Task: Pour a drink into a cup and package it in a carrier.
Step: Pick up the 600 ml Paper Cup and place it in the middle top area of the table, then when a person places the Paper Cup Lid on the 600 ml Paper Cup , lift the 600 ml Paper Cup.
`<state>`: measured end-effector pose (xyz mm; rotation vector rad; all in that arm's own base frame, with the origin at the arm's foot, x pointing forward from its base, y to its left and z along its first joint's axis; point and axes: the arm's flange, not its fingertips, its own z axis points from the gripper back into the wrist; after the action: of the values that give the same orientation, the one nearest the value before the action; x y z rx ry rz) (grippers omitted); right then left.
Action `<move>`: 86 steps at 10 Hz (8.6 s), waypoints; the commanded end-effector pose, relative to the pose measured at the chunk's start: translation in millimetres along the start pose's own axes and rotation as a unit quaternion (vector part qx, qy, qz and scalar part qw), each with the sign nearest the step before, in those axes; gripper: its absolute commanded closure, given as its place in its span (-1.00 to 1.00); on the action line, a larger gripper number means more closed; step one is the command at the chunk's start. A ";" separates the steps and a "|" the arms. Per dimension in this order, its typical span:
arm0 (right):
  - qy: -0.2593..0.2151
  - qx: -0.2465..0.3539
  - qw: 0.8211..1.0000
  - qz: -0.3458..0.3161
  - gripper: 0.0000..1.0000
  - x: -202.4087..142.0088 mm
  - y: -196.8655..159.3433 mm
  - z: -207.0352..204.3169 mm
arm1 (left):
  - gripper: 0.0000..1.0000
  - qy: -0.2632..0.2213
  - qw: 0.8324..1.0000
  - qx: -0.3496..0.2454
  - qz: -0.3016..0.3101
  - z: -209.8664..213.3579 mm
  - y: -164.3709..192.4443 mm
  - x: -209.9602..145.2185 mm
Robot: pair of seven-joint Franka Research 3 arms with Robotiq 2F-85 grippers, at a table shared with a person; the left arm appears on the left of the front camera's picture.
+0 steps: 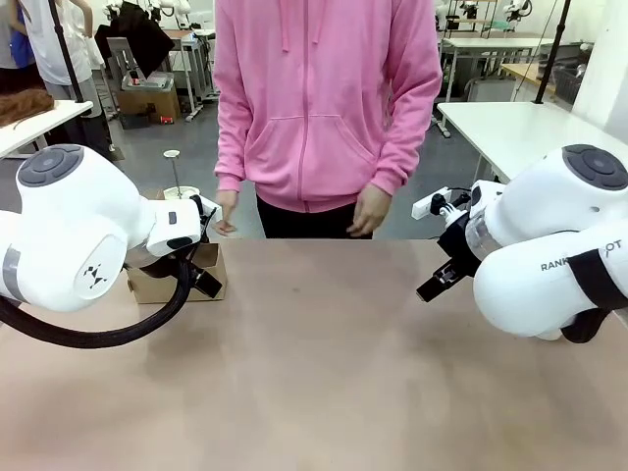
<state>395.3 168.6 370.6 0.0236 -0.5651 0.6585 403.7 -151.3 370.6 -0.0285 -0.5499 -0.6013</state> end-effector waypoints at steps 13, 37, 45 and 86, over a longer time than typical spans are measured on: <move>-0.126 0.184 0.973 0.054 -1.00 -27.6 -227.7 168.6 | -1.00 0.000 1.000 0.000 0.000 0.0 0.0 0.0; -0.481 0.303 0.821 0.056 -1.00 -290.3 -296.7 -10.8 | -1.00 0.000 1.000 0.000 0.000 0.0 0.0 0.0; -0.488 0.271 0.830 0.025 -1.00 -264.2 -252.4 -46.7 | -1.00 0.000 1.000 0.000 0.000 0.0 0.0 0.0; -0.513 0.228 0.826 -0.038 -0.60 62.6 -128.3 -190.6 | -1.00 0.000 1.000 0.000 0.000 0.0 0.0 0.0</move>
<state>603.4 136.8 258.9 0.9120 -1.4200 0.6766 404.0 -151.3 370.3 -0.0268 -0.5493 -0.6008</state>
